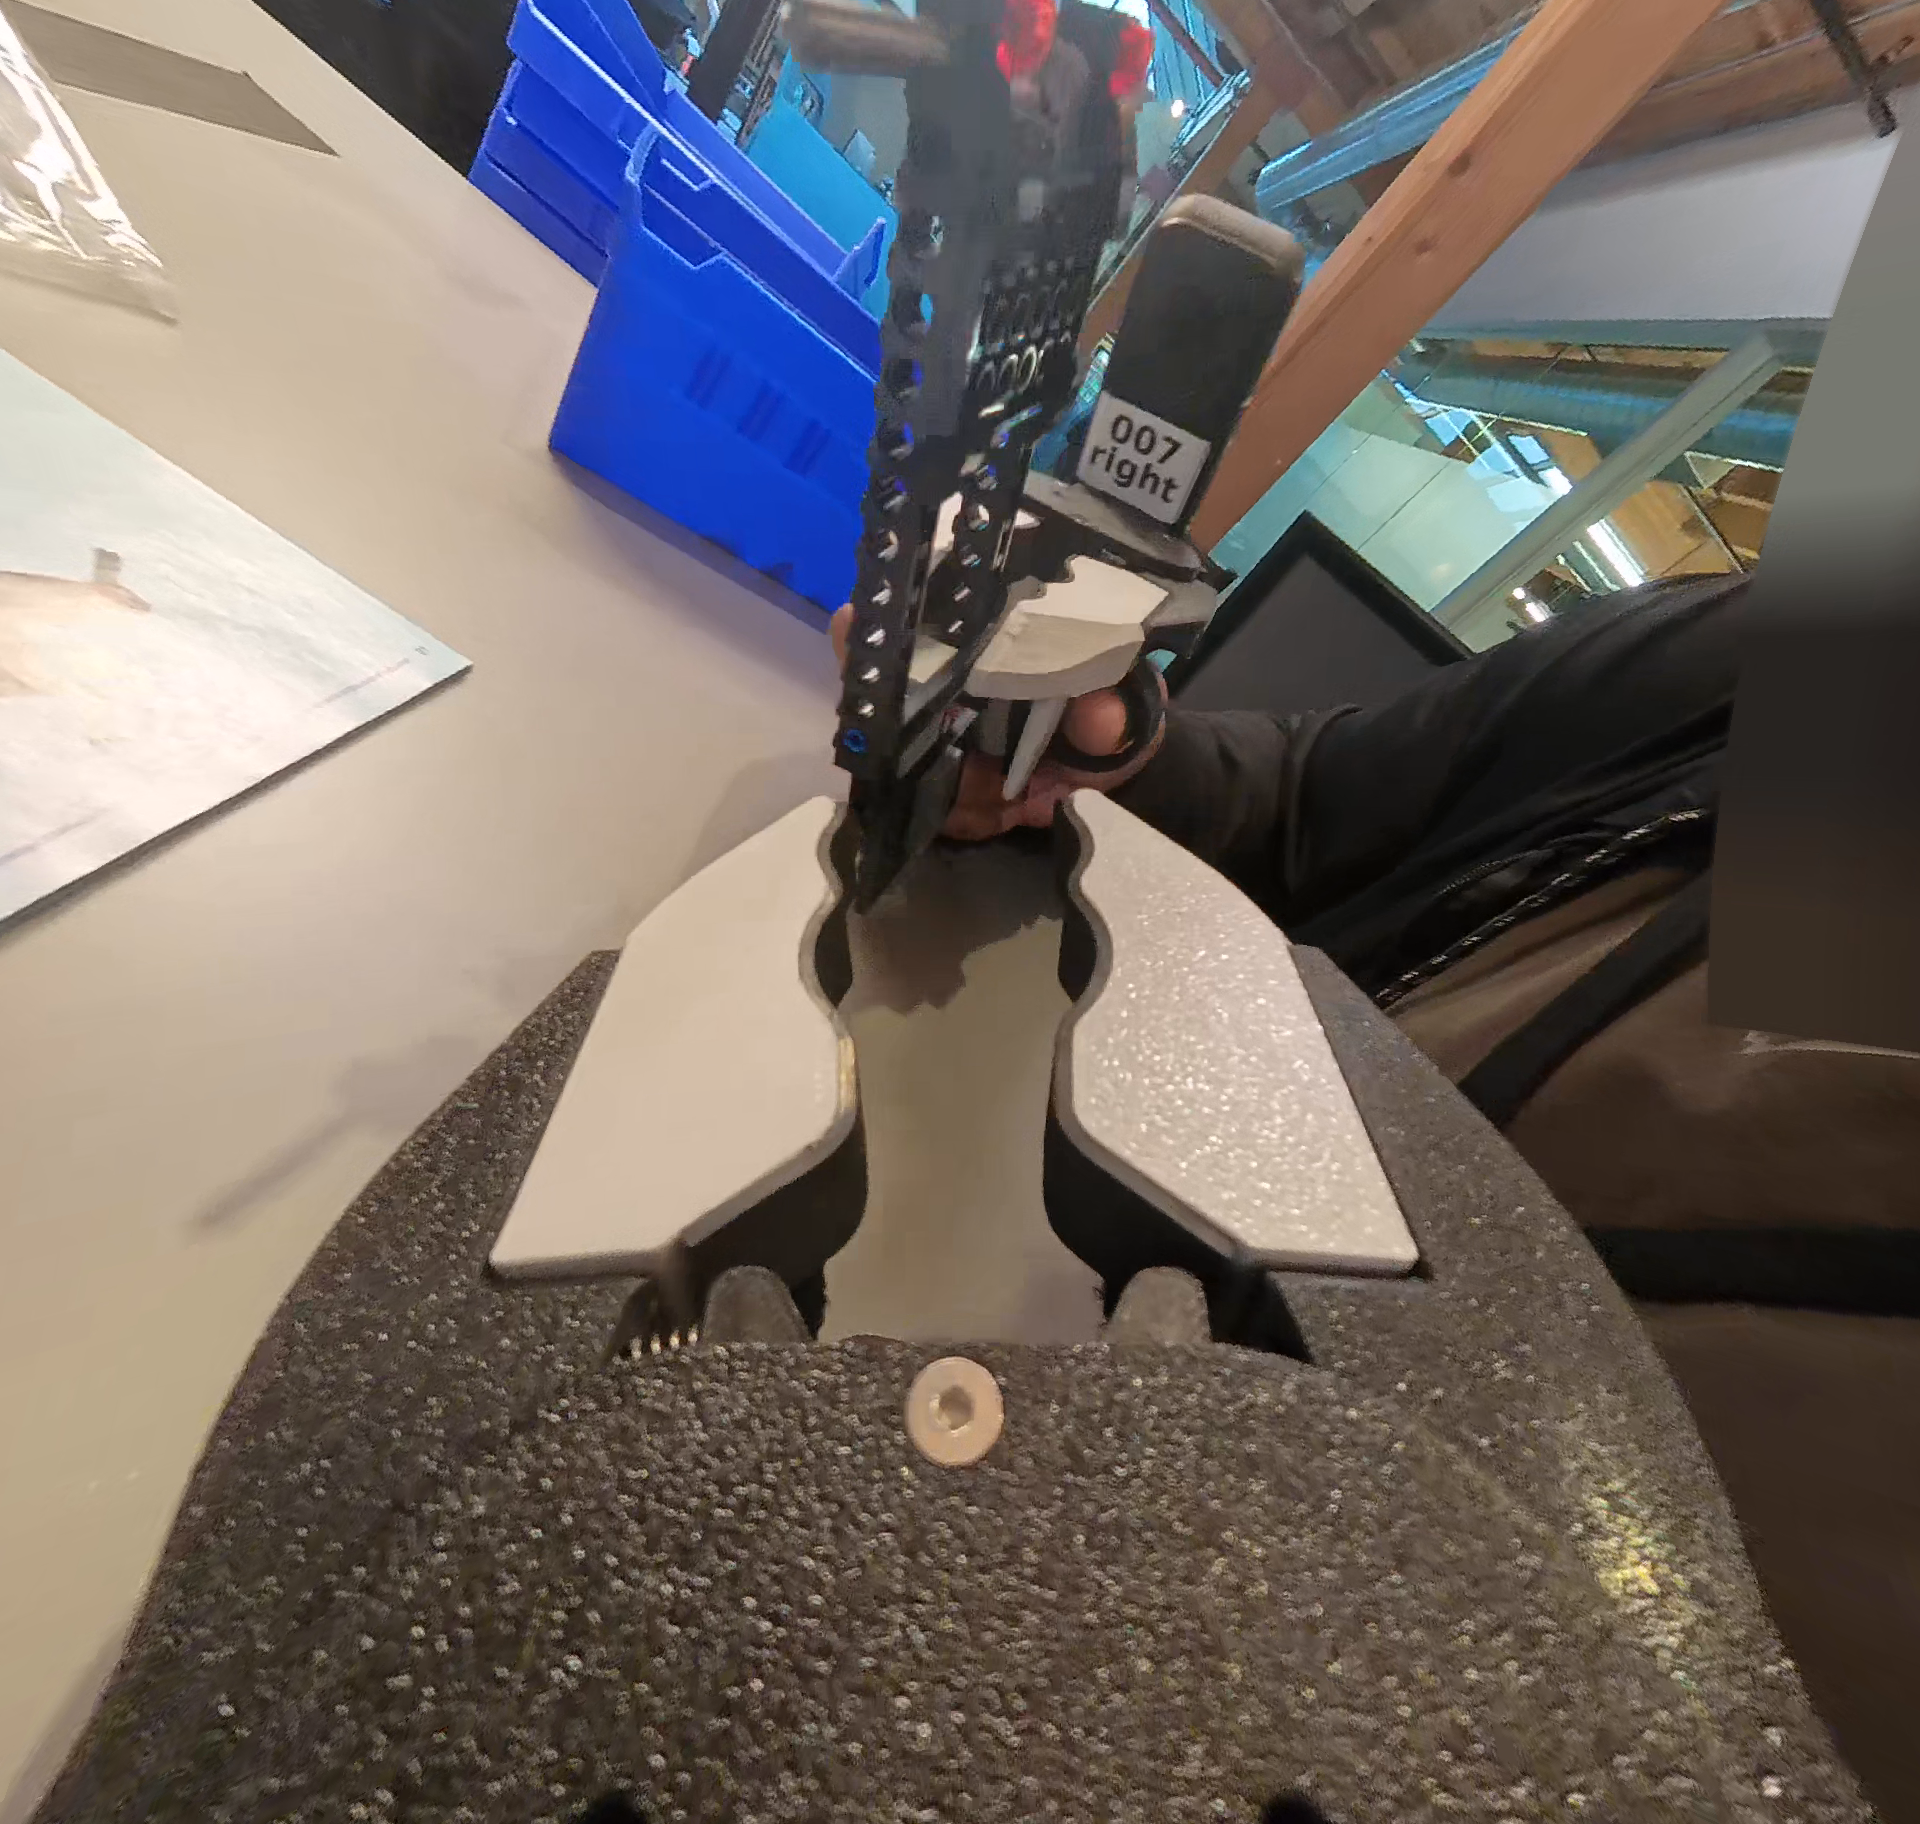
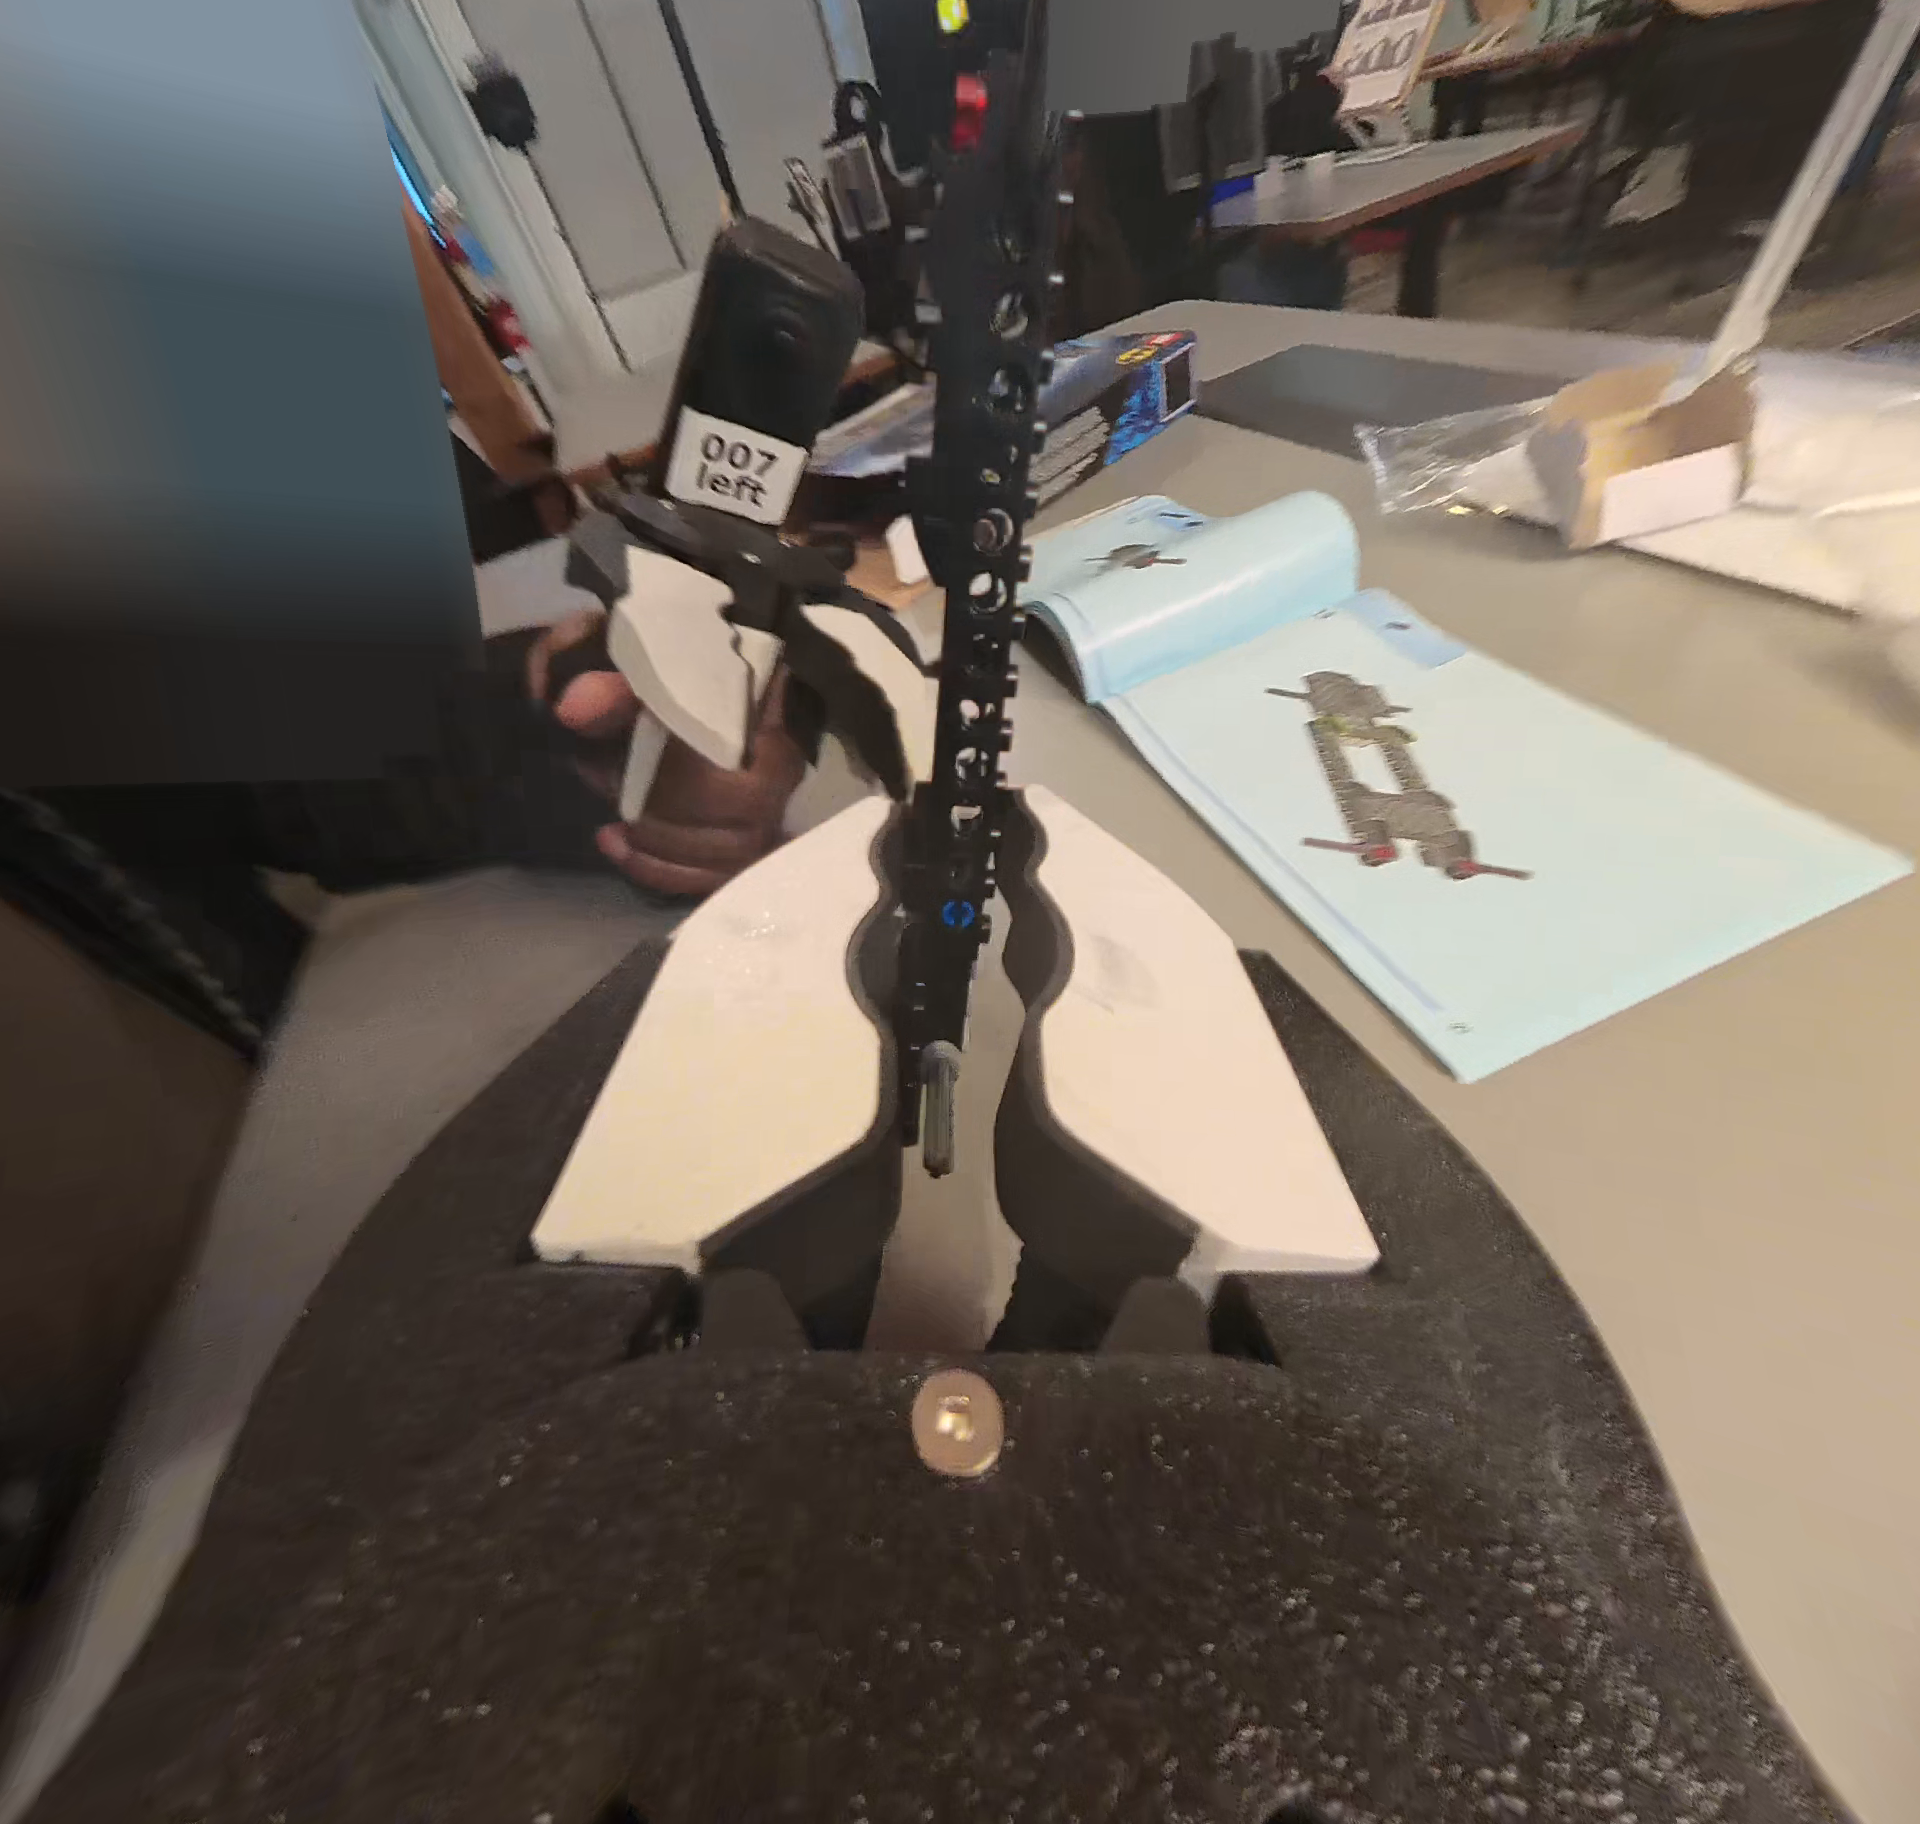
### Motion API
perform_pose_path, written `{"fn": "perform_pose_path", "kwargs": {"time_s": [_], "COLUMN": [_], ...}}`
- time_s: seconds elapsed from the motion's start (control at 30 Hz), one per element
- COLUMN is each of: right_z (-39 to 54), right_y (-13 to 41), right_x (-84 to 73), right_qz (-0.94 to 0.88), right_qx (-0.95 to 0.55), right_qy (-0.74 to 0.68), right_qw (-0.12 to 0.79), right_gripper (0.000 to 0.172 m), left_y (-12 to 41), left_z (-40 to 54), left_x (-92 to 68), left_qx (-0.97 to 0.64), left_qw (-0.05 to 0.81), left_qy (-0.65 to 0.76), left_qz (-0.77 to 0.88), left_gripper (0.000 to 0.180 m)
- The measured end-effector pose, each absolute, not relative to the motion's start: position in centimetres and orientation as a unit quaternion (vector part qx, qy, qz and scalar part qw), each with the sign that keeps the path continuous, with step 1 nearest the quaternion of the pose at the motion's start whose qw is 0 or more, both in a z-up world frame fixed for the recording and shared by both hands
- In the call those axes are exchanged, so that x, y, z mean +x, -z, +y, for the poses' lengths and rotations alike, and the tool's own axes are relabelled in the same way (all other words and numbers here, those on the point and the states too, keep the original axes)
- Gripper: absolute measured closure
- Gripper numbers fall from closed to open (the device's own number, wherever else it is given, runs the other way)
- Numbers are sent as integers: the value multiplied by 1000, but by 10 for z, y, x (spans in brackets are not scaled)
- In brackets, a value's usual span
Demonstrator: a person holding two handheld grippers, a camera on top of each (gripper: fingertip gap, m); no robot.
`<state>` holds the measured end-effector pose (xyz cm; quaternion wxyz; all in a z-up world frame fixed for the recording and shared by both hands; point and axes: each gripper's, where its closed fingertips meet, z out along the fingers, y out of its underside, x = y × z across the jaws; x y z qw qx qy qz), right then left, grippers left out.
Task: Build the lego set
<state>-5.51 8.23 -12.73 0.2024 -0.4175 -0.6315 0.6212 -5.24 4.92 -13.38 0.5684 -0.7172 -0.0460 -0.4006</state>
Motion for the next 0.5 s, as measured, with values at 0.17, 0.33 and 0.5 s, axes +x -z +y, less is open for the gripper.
{"fn": "perform_pose_path", "kwargs": {"time_s": [0.17, 0.33, 0.5], "right_z": [99, 114, 115], "right_y": [137, 140, 155], "right_x": [-63, -68, -67], "right_qz": [-686, -719, -762], "right_qx": [-386, -350, -293], "right_qy": [-523, -421, -313], "right_qw": [327, 428, 485], "right_gripper": [156, 156, 156], "left_y": [138, 143, 147], "left_z": [49, 43, 30], "left_x": [-68, -91, -110], "left_qx": [-732, -752, -769], "left_qw": [574, 579, 578], "left_qy": [362, 308, 265], "left_qz": [-57, -62, -58], "left_gripper": [145, 146, 147]}}
